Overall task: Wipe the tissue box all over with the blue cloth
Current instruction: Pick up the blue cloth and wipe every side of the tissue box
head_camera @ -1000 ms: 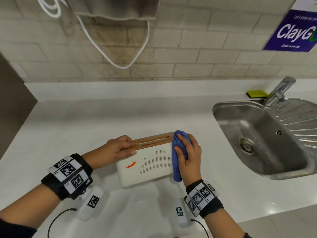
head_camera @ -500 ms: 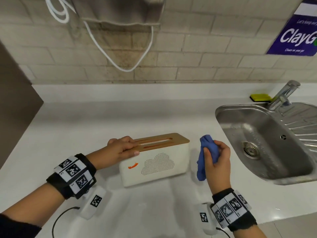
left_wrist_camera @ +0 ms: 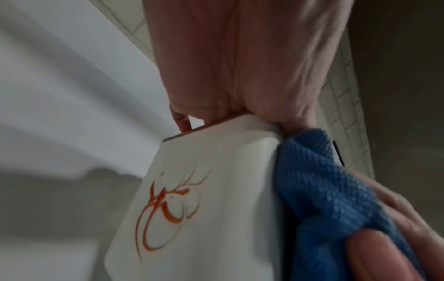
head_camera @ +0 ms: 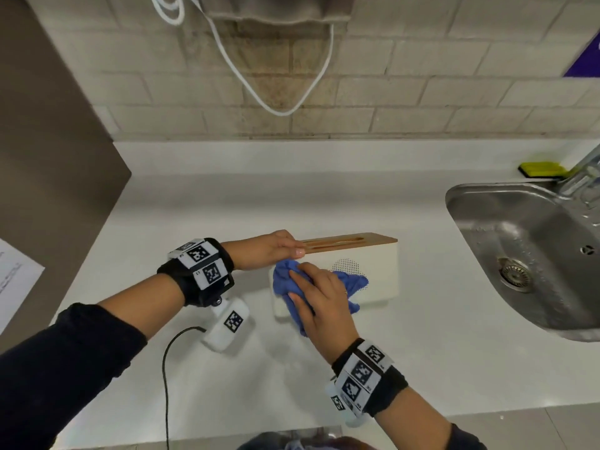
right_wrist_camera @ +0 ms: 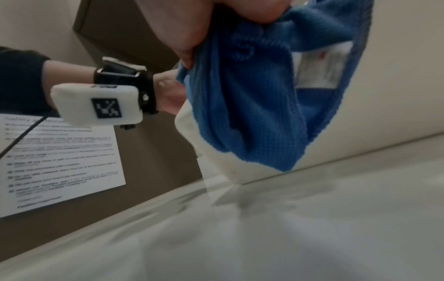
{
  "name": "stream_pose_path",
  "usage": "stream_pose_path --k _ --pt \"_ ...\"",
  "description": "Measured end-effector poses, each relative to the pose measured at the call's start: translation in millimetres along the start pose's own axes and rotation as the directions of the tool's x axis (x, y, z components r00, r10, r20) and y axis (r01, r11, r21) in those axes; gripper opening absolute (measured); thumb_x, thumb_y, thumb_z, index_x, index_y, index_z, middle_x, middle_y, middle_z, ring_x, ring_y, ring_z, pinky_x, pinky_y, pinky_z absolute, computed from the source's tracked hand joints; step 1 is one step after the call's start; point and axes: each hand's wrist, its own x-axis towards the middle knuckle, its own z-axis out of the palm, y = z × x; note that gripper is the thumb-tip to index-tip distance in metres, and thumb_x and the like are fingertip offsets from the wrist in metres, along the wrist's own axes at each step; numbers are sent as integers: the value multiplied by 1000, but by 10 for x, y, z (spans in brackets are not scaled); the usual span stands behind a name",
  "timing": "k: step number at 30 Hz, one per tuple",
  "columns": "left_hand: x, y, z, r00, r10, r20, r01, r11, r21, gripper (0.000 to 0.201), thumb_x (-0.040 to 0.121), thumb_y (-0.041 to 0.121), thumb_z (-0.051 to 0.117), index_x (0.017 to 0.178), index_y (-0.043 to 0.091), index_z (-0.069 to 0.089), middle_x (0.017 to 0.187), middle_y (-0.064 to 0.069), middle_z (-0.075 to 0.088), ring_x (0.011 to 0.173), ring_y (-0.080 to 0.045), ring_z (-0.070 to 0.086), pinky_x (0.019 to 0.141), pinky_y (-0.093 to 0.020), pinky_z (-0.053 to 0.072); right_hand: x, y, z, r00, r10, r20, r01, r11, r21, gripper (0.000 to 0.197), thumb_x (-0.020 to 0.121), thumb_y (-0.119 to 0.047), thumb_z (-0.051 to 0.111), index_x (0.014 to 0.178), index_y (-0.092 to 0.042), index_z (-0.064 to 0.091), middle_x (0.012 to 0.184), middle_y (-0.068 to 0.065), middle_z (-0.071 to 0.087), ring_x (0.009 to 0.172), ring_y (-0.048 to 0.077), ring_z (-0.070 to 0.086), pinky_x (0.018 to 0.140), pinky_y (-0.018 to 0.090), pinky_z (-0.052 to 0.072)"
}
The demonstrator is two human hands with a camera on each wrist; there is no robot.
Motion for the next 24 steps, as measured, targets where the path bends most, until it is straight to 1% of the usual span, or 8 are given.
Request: stream_pose_path --k 3,6,9,12,14,19,22,24 --pt "11 6 -18 1000 16 -13 -15 999 44 36 97 27 40 130 16 49 113 -5 43 112 -11 40 94 -12 25 51 -75 117 979 -187 81 189 982 -21 18 91 -16 54 107 -12 59 114 5 58 95 15 47 83 30 37" --pt "5 -23 -16 999 34 15 -35 996 85 36 96 31 42 127 18 52 110 -4 43 109 -13 43 96 -10 27 45 -265 143 859 -344 378 360 932 31 34 53 5 79 79 -13 65 81 7 68 75 15 50 70 26 33" --pt "44 -106 1 996 89 -16 -85 985 151 40 91 48 44 125 28 53 108 1 46 107 -12 48 108 -30 27 -6 -289 -101 789 -213 576 293 955 -48 41 40 0 60 69 -23 44 52 -3 46 49 18 42 61 27 29" --pt "59 -171 68 987 153 -55 -140 972 189 53 66 84 34 110 59 50 101 14 46 99 1 48 105 -31 26 -64 -92 -686 938 116 327 -117 993 -16 11 74 -38 44 82 -39 51 73 -12 62 67 9 56 68 28 44" --pt "60 -199 100 985 158 -75 -143 974 178 42 61 89 30 96 72 46 100 15 46 100 1 47 104 -32 25 -36 16 -1087 939 343 -2 -338 926 167 13 83 -49 39 90 -50 50 89 -34 62 83 -8 58 71 6 41" --pt "72 -173 70 985 151 -89 -137 980 145 33 63 82 37 90 70 50 98 15 49 100 -2 49 100 -28 27 56 58 -1303 857 448 -254 -303 838 454 29 85 -3 60 100 -26 47 94 -16 56 77 -12 59 65 7 47" --pt "107 -163 13 986 141 -85 -131 985 111 49 54 90 34 93 64 48 97 14 49 98 -6 50 99 -28 30 12 23 -1049 920 315 -232 -243 925 292 32 72 15 59 97 -5 58 98 -5 55 82 -9 59 70 9 45" --pt "139 -175 -11 986 136 -94 -126 987 103 57 49 95 30 92 63 48 97 15 49 98 -7 50 102 -31 28 9 53 -804 947 279 -162 -270 960 74 46 74 14 60 108 -17 59 114 -9 43 84 0 56 67 9 43"
